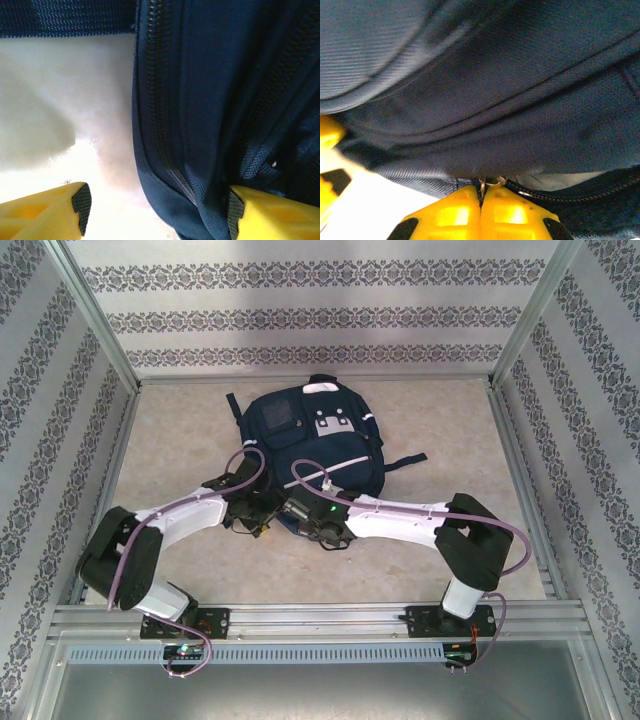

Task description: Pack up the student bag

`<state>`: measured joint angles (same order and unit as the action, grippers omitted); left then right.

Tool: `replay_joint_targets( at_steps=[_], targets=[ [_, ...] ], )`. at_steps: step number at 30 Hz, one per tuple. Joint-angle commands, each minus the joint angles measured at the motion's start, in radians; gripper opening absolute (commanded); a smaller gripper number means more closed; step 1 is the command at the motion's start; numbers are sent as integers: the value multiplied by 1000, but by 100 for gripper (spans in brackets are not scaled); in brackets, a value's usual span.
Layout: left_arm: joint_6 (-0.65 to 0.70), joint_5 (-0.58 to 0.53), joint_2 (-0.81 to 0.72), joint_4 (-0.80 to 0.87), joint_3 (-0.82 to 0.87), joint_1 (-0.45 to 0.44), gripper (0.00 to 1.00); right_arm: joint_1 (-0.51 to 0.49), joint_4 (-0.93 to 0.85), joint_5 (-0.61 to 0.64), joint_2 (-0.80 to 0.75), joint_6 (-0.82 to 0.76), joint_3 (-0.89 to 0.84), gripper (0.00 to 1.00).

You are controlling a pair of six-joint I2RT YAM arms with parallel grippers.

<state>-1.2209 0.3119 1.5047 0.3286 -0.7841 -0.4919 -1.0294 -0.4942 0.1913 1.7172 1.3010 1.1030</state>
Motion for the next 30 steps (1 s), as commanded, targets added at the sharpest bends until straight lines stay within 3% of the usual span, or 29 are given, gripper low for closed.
replay_joint_targets(
  at_steps=[1,6,9,20,30],
  targets=[
    [11,-4,94,-53,-69,-22,67,1,127,-48,-13,-93,-16,0],
    [55,-88,126,-33,-117,-22,23,3,88,-28,-31,-170,-35,0],
    [69,-120,127,-5,-131,-19,8,18,55,-15,-51,-248,-68,0],
    [102,-146,100,44,-131,7,0,131,-29,53,-210,-463,-257,0],
    [150,-139,79,101,-195,6,0,160,-64,101,-314,-693,-258,0]
  ],
)
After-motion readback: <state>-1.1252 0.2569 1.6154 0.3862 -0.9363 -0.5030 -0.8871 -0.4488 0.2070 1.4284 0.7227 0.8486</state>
